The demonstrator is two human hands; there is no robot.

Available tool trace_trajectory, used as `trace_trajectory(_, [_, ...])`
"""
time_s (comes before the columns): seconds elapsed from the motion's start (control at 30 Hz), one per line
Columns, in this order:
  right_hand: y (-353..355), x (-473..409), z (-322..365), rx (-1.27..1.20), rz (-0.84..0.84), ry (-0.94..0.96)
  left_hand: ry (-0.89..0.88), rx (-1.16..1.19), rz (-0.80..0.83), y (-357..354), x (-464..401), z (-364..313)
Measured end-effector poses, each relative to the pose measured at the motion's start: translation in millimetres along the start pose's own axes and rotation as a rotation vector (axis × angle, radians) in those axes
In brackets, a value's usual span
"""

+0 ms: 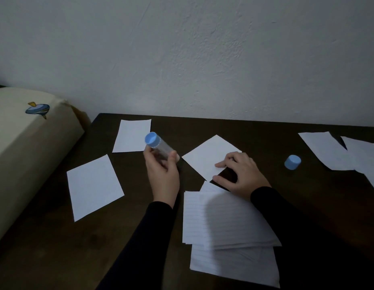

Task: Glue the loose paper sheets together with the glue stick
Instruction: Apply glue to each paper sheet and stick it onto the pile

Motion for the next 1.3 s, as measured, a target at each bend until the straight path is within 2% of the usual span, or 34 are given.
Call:
trace_trajectory(0.1, [1.9, -1.4, -3.1, 0.027, -0.045, -0.014, -0.014, 0.002, 0.008, -1.2, -0.1, 0.9])
trace_trajectory(0.23, [-3.4, -2.9, -14.1, 0.172, -0.008, -0.085, -0.013, -0.005, 0.042, -4.9, -0.2, 4.7])
trace_trajectory(0.4, [4.1, -0.9, -5.6, 0.067, -0.066, -0.043, 0.004, -0.009, 0.068, -8.3, -0.8, 7.9])
trace_trajectory(0.47, [7.2, -1.6, -10.0, 0.112, -0.119, -0.058, -0.001, -0.02, 0.073, -8.6, -1.1, 8.8])
trace_trajectory(0.57, [3.9, -1.4, -18.1, 0.191, -0.095, -0.117, 0.0, -0.026, 0.081, -9.8, -0.9, 8.8])
trace_trajectory(0.8, [8.4, 0.8, -0.9, -0.024, -0.091, 0.009, -0.026, -0.047, 0.095, -10.7, 0.2, 6.4])
trace_trajectory(0.93, [1.6, -0.3, -2.7, 0.016, -0.024, 0.012, -0.048, -0.065, 0.118, -11.9, 1.3, 3.6])
trace_trajectory(1.03, [-2.2, 0.5, -3.2, 0.056, 0.029, 0.0, -0.08, -0.088, 0.177, -15.7, 5.4, -3.9])
trace_trajectory(1.3, [-2.8, 4.4, 4.9, 0.051, 0.099, 0.058, -0.154, -0.137, 0.455, -49.4, 35.9, -19.9])
Point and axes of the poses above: each hand's wrist, its own x-axis away from the middle knuckle, its own y-axis out of the back of the hand, z = x × y, the point moved 9 cm from there along -x, towards the middle knuckle, and after that the axes turned 10 degrees about -z, right-handed, at the moved point
